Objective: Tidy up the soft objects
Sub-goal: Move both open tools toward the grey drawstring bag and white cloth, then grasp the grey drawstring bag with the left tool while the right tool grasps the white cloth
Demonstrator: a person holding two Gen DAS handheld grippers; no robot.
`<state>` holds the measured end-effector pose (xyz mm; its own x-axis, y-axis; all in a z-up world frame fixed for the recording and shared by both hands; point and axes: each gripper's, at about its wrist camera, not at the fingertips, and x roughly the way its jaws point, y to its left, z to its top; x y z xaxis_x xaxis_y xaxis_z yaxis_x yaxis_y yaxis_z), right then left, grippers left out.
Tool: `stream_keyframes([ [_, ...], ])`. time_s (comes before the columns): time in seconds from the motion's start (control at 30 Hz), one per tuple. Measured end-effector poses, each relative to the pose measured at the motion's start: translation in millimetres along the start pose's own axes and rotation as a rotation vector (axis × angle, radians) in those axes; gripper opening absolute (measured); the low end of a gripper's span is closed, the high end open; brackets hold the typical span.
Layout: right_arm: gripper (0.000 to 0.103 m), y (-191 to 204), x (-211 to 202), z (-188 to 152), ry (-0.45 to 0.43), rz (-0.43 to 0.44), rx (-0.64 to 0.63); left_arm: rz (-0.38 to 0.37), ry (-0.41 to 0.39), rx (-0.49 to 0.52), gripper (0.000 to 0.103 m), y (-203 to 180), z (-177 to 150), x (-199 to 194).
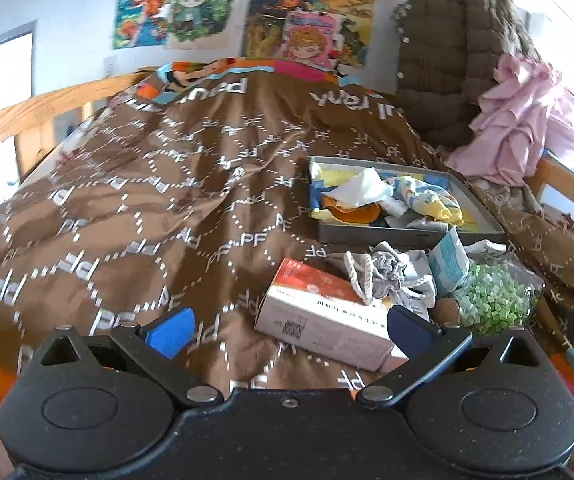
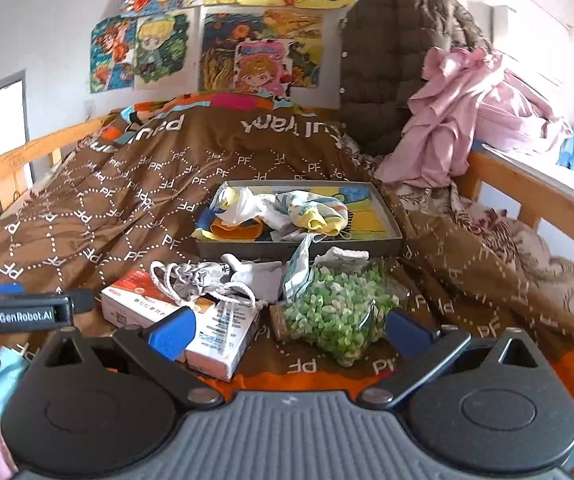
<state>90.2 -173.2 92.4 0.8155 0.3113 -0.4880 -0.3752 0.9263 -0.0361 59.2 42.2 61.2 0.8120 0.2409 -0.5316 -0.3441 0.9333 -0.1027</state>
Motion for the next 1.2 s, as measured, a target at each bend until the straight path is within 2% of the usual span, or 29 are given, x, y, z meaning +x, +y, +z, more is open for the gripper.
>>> stream_keyframes([
  [0.17,0.103,-11.3,19.4,12.5,0.020,0.008,-0.037,-0.042,0.022,0.044,0.102,1.4,19.4,25.5],
  [0.27,0.103,-19.1,34.4,18.7,0.025,0.011,-0.061,-0.102,0.037,0.068,0.102,3.5,32.2,43.2],
  [0.4,0.103,-17.6,54.5,22.9,-0.003,-0.005,-0.192,-0.200,0.056,0.080,0.102,4.9,45.1,66.8],
  [0.53,0.103,-11.7,76.3,26.6,-0.025,0.003,-0.294,-0.254,0.050,0.098,0.102,0.8,50.0,88.8],
  [0.73,0.103,-15.4,113.1,39.5,-0.026,0.056,-0.326,-0.311,0.054,0.119,0.102,-3.2,55.4,115.9],
  [0.83,0.103,-14.6,132.4,44.5,-0.023,0.111,-0.367,-0.337,0.052,0.148,0.102,-5.6,57.3,128.8],
  [0.9,0.103,-12.4,144.0,46.2,-0.020,0.153,-0.402,-0.380,0.056,0.169,0.102,-6.4,56.7,137.2],
  [1.1,0.103,3.4,166.9,42.2,-0.025,0.194,-0.542,-0.524,0.107,0.197,0.102,-12.7,52.3,160.1],
  [1.2,0.102,12.1,177.7,39.8,-0.021,0.210,-0.603,-0.568,0.150,0.213,0.099,-15.4,51.5,171.1],
])
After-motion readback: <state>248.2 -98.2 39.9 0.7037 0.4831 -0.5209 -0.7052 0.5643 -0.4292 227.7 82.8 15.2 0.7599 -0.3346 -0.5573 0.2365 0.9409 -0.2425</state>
